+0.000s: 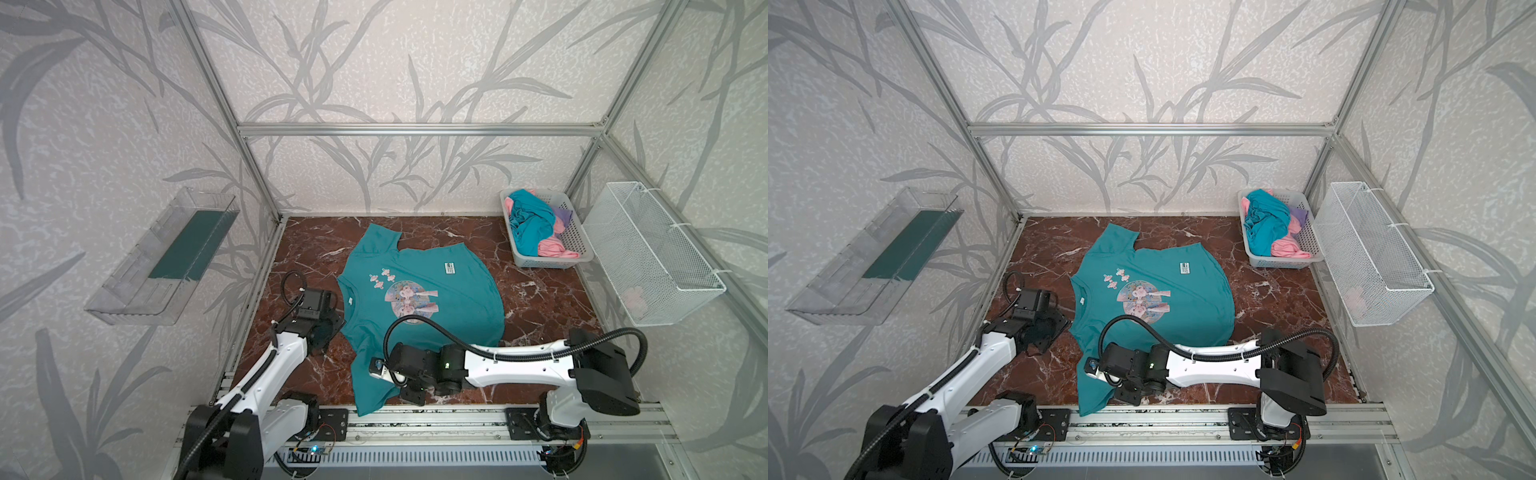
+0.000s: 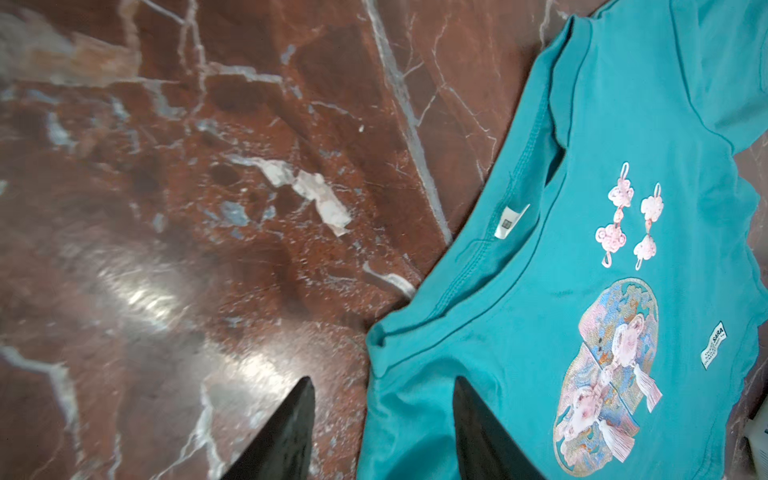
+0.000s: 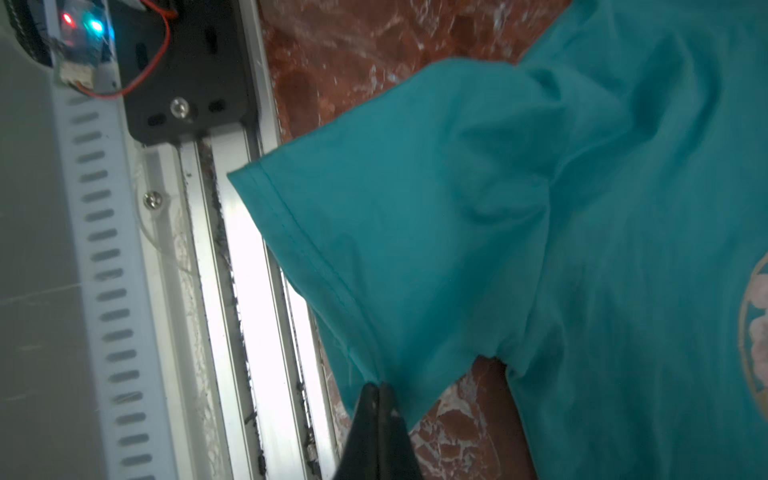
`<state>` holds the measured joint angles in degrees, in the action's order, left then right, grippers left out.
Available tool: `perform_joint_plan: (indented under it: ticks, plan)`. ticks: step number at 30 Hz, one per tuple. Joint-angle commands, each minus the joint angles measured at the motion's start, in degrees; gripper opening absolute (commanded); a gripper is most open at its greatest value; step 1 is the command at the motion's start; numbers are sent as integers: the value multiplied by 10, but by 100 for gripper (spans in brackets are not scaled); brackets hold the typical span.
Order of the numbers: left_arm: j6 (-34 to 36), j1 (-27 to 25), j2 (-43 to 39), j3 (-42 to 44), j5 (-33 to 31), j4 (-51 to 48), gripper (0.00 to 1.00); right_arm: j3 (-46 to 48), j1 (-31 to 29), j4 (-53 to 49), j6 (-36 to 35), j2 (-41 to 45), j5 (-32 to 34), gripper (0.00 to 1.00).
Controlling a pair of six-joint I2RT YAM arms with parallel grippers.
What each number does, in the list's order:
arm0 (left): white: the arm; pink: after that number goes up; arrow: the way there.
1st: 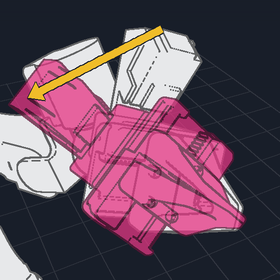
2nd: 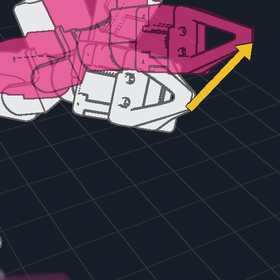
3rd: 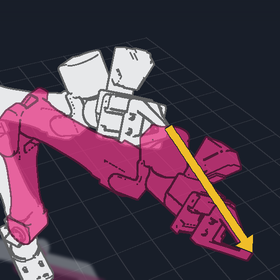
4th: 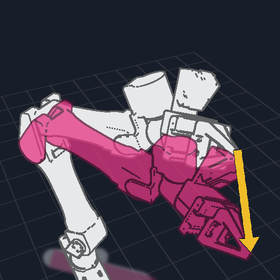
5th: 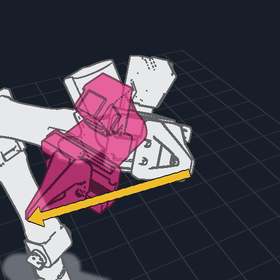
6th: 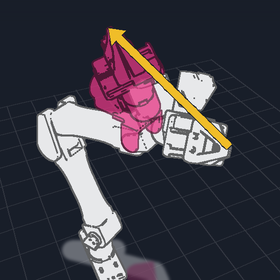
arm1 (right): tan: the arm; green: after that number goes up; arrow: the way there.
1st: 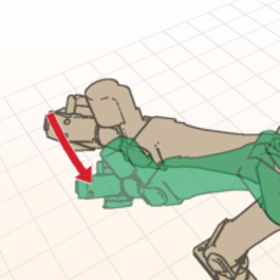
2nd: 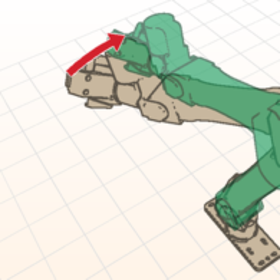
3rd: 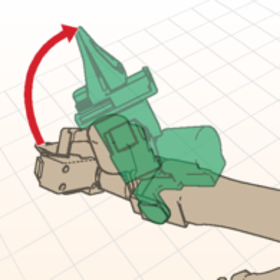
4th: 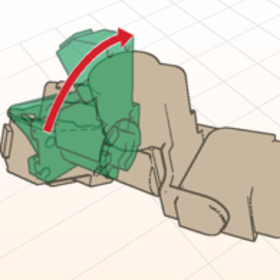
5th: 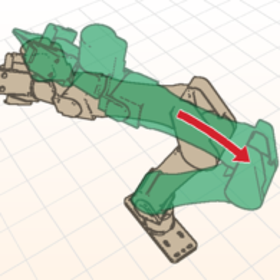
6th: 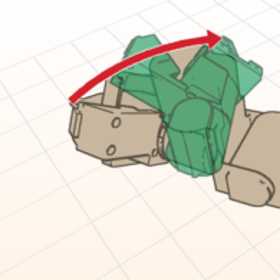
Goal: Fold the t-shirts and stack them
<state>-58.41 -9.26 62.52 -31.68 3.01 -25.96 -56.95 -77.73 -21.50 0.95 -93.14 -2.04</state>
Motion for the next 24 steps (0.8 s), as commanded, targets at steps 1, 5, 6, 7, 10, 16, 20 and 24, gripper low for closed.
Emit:
perform_joint_plan:
  ticks: [1, 5, 6, 7, 10, 16, 20, 24]
  plan:
    - [8, -20, 46, -27, 5, 57, 54, 26, 0, -27, 30, 30, 2, 0]
    - [14, -39, 126, -56, -3, 97, 54, 47, 8, -22, 38, 46, 12, 0]
    - [14, -41, 147, -62, -3, 106, 53, 48, 11, -22, 39, 46, 12, 0]
    - [16, -43, 169, -68, -3, 117, 52, 48, 12, -22, 40, 44, 12, 0]
    - [20, -44, 235, -86, -2, 141, 48, 49, 17, -20, 44, 41, 13, 1]
    - [44, -35, 318, -137, -14, 148, 44, 57, 47, 4, 58, 42, -11, 1]
    - [66, -15, 354, -173, -22, 137, 44, 55, 66, 17, 61, 42, -22, 1]
    - [88, 9, 405, -233, -46, 79, 43, 35, 71, 27, 55, 24, -39, 7]
